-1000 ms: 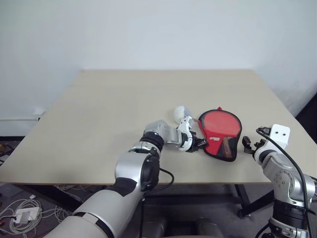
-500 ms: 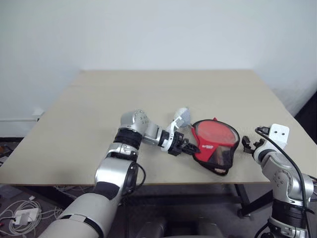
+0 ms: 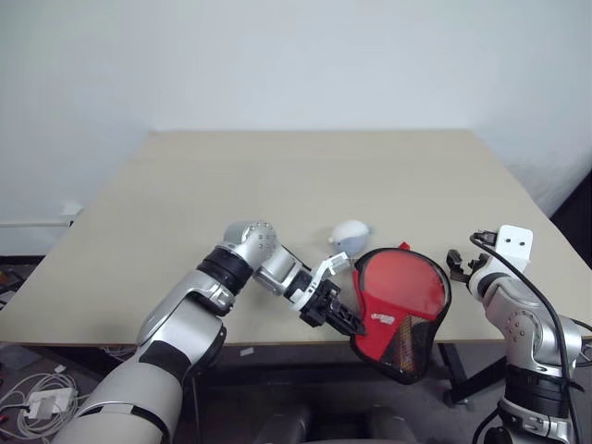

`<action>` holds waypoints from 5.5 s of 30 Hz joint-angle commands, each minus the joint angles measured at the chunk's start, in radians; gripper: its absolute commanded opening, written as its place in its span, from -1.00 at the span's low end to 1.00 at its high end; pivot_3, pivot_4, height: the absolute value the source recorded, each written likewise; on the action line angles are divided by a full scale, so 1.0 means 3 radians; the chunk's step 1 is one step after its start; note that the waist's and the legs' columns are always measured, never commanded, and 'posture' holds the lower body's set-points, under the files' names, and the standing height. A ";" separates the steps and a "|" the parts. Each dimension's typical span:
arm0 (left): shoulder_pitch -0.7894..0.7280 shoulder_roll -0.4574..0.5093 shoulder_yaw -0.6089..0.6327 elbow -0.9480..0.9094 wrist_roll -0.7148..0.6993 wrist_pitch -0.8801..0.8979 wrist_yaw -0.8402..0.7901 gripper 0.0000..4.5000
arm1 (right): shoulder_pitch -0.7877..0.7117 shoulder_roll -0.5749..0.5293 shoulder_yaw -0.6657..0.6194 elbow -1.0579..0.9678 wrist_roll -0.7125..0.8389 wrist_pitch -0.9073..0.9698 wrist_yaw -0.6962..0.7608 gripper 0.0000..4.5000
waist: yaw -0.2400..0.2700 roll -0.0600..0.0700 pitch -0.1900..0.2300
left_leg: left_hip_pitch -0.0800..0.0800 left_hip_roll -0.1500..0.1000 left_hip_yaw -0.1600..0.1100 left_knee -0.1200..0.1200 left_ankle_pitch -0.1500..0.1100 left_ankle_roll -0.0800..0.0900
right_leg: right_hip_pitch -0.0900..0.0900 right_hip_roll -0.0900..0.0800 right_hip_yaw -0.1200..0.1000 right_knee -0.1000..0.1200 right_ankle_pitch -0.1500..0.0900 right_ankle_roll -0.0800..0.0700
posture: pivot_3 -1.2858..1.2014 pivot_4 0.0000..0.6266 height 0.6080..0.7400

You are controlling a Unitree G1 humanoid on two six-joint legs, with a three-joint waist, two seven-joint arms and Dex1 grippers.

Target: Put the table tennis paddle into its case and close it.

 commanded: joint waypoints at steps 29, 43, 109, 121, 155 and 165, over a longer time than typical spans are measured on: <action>-0.0791 -0.0682 0.1134 0.1821 0.2749 -0.3487 -0.0502 0.36 | 0.0301 0.0337 0.1268 0.0029 -0.0103 -0.0570 0.0622 1.00 | 0.0036 -0.0017 0.0003 | -0.0004 0.0003 0.0013 -0.0007 0.0012 -0.0018 | -0.0008 0.0000 -0.0009 -0.0009 0.0000 0.0000 | 0.03 -1.00 1.00; -0.0901 -0.0982 0.1505 0.2036 0.3480 -0.4202 -0.0512 0.99 | 0.0374 0.0374 0.1266 0.0098 -0.0207 -0.0585 0.0633 1.00 | 0.0036 -0.0022 0.0001 | 0.0000 0.0003 0.0000 0.0004 0.0002 -0.0001 | 0.0007 -0.0001 -0.0029 -0.0008 0.0001 0.0001 | 0.03 -1.00 1.00; -0.1362 -0.2084 0.2512 0.2500 0.4136 -0.4614 0.0651 -0.95 | 0.0607 0.0530 0.1274 0.0097 -0.0464 0.0229 0.0447 1.00 | 0.0052 -0.0060 -0.0051 | 0.0003 -0.0008 -0.0044 0.0011 0.0001 -0.0002 | 0.0031 -0.0005 -0.0071 -0.0014 0.0000 0.0003 | 0.03 -1.00 1.00; -0.1236 -0.2442 0.2233 0.2506 0.4358 -0.4994 0.0299 -0.95 | 0.0682 0.0549 0.1256 -0.0012 -0.0476 0.0185 0.0412 1.00 | 0.0051 -0.0059 -0.0051 | 0.0003 -0.0008 -0.0043 0.0011 0.0001 -0.0002 | 0.0031 -0.0004 -0.0071 -0.0014 0.0000 0.0003 | 0.03 -1.00 1.00; -0.1059 -0.1596 0.2015 0.2286 0.4165 -0.5231 -0.2088 0.44 | 0.0613 -0.0044 0.0859 -0.0539 -0.0189 0.0069 0.1001 1.00 | 0.0045 -0.0055 -0.0048 | 0.0000 -0.0008 -0.0044 0.0011 0.0001 -0.0001 | 0.0028 -0.0006 -0.0071 -0.0015 -0.0006 0.0012 | 0.03 -1.00 1.00; -0.0662 -0.0760 0.1592 0.1837 0.4174 -0.5100 -0.3448 0.44 | 0.0365 -0.0525 0.0179 -0.0359 0.0020 0.0080 0.1210 1.00 | 0.0007 -0.0027 -0.0033 | -0.0005 -0.0006 -0.0043 0.0006 0.0001 -0.0001 | 0.0014 -0.0004 -0.0063 -0.0011 -0.0002 0.0003 | 0.03 -1.00 1.00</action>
